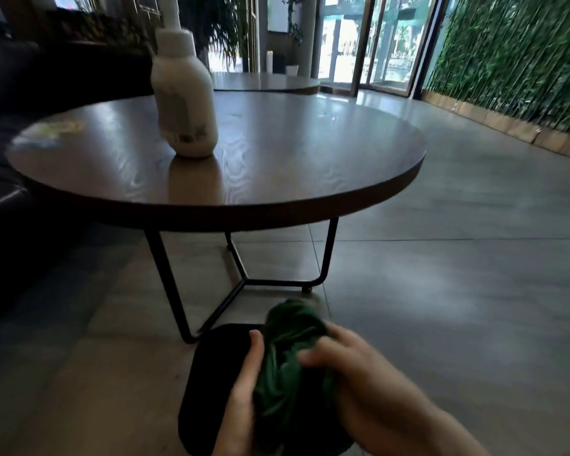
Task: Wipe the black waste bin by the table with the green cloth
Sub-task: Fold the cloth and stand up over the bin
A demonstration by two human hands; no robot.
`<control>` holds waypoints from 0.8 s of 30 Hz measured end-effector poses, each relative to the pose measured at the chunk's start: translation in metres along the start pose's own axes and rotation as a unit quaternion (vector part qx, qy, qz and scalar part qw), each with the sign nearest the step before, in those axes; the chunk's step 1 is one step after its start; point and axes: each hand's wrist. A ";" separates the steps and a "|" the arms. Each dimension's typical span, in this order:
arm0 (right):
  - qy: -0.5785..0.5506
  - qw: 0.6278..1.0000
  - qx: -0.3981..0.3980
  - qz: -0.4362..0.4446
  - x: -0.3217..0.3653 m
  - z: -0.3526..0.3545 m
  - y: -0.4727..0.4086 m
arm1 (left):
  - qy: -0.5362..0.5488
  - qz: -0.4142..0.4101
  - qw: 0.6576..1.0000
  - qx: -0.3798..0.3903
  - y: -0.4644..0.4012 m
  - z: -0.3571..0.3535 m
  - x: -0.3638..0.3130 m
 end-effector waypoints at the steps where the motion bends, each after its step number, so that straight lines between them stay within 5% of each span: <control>1: 0.052 0.998 -0.019 0.032 -0.001 -0.002 -0.001 | 0.022 0.019 0.999 0.030 0.005 0.000 -0.002; 5: 0.325 0.923 -0.062 0.196 0.006 0.014 -0.007 | -0.204 -0.135 0.968 0.047 0.001 0.010 -0.016; 7: 0.365 0.901 -0.040 0.232 0.012 0.020 -0.009 | -0.340 -0.249 0.904 0.069 0.001 0.010 -0.026; 10: 0.402 0.875 -0.012 0.268 0.029 0.025 -0.010 | -0.472 -0.316 0.816 0.110 0.004 0.001 -0.047; 13: 0.452 0.844 -0.004 0.289 0.054 0.022 -0.001 | -0.598 -0.414 0.681 0.080 0.022 -0.024 -0.069; 21: 0.538 0.796 -0.021 0.274 0.137 -0.020 0.060 | -0.767 -0.432 0.475 0.010 0.111 -0.101 -0.125; 24: 0.572 0.778 -0.018 0.259 0.190 -0.046 0.097 | -0.793 -0.412 0.448 0.011 0.159 -0.143 -0.150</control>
Point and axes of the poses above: each hand's wrist, its own y-axis away from the middle knuckle, its own z-axis out of the back of the hand, x = y × z, and after that the axes turned 9 degrees about -x, right-handed
